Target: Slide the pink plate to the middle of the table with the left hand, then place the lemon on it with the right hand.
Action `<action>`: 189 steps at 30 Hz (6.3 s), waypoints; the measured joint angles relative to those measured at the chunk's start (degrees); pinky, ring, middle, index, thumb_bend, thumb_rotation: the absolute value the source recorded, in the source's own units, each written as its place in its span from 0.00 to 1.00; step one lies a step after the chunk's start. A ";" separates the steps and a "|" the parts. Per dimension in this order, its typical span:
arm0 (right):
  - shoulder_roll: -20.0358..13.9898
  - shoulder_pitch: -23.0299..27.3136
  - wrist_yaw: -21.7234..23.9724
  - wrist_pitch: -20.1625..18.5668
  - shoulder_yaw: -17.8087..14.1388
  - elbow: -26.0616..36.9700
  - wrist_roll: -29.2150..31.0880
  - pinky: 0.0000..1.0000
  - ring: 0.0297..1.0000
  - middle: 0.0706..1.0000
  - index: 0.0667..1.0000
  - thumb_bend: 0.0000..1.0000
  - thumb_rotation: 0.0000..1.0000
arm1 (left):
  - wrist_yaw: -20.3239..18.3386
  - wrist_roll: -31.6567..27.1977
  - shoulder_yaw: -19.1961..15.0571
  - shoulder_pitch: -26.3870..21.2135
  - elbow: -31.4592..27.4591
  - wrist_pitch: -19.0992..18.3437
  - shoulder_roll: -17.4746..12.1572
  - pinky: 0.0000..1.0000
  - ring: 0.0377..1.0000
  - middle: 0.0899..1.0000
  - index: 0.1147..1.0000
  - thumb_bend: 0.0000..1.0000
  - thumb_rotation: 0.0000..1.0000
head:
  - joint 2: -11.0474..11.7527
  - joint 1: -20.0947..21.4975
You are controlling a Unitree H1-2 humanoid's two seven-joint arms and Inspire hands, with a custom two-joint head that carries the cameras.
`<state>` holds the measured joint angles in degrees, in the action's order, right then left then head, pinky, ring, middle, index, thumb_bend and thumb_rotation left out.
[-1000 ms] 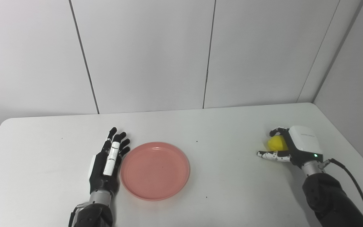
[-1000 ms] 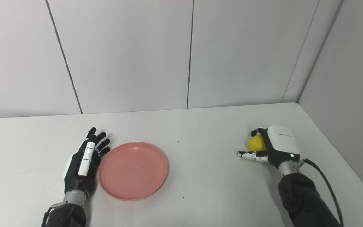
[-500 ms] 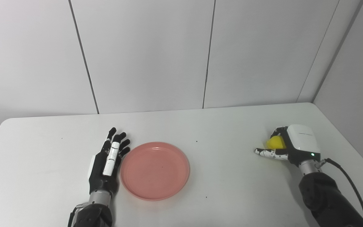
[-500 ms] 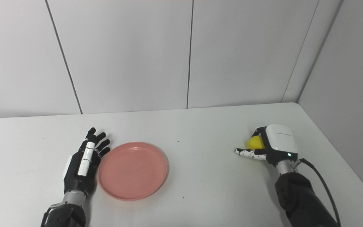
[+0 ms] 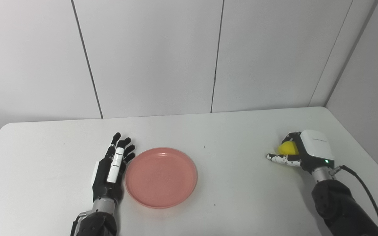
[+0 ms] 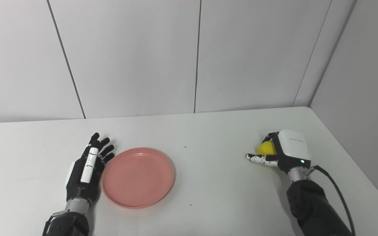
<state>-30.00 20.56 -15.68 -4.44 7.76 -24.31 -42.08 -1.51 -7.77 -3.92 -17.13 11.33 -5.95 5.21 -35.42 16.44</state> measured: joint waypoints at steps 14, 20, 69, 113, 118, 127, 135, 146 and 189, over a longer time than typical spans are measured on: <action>-0.01 -1.17 4.42 -0.05 -0.01 7.19 0.98 0.13 0.15 0.18 0.22 0.59 0.55 | 0.02 0.00 -0.08 0.00 0.01 0.00 0.25 0.85 0.84 0.87 0.93 0.68 0.71 | 0.26 -0.18; 0.00 -0.77 6.46 -0.04 0.37 10.84 0.67 0.11 0.13 0.16 0.19 0.59 0.57 | 0.04 0.11 0.00 -0.01 0.03 0.01 0.41 0.85 0.84 0.87 0.93 0.69 0.71 | 0.35 -0.62; 10.46 10.08 13.31 3.95 9.38 17.03 -1.78 0.12 0.14 0.16 0.18 0.59 0.63 | 2.62 0.85 1.72 -0.57 2.36 3.18 3.67 0.85 0.84 0.86 0.90 0.71 0.70 | 2.28 -10.37; 18.62 14.24 14.60 5.00 18.39 9.19 -5.04 0.15 0.18 0.21 0.26 0.60 0.52 | 2.73 3.19 2.33 -0.54 3.64 5.27 3.85 0.89 0.85 0.87 0.91 0.73 0.80 | 2.11 -10.55; 19.75 14.32 12.59 5.57 19.39 4.59 -6.17 0.14 0.17 0.19 0.22 0.60 0.55 | 2.73 3.35 2.44 -0.57 3.94 5.90 3.85 0.85 0.85 0.86 0.90 0.73 0.88 | 2.20 -10.72; 20.04 15.00 11.24 7.01 19.55 0.58 -6.74 0.16 0.20 0.23 0.24 0.60 0.61 | 2.81 4.32 2.19 -1.14 5.40 7.39 3.86 0.85 0.84 0.85 0.86 0.77 0.97 | 2.37 -10.55; 20.11 15.44 10.50 7.02 20.60 -1.06 -8.18 0.16 0.19 0.22 0.24 0.61 0.64 | 2.88 4.33 2.03 -1.72 6.30 8.01 3.93 0.85 0.84 0.84 0.86 0.77 0.97 | 2.81 -10.55; 20.06 15.68 10.56 7.03 21.71 -0.92 -8.83 0.17 0.20 0.23 0.28 0.60 0.65 | 3.03 4.46 2.02 -2.48 7.85 9.32 3.92 0.86 0.85 0.85 0.89 0.75 0.97 | 2.99 -10.63; 17.93 15.71 15.21 7.86 21.80 3.02 -8.01 0.51 0.57 0.60 0.59 1.00 0.83 | 3.94 5.82 2.42 -3.17 9.29 10.26 3.89 0.90 0.89 0.93 0.96 0.78 1.00 | 3.08 -10.11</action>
<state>-12.07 36.27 -0.47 3.42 29.57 -21.29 -50.09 2.43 -1.95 -1.50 -20.30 20.63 4.31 9.09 -32.34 6.33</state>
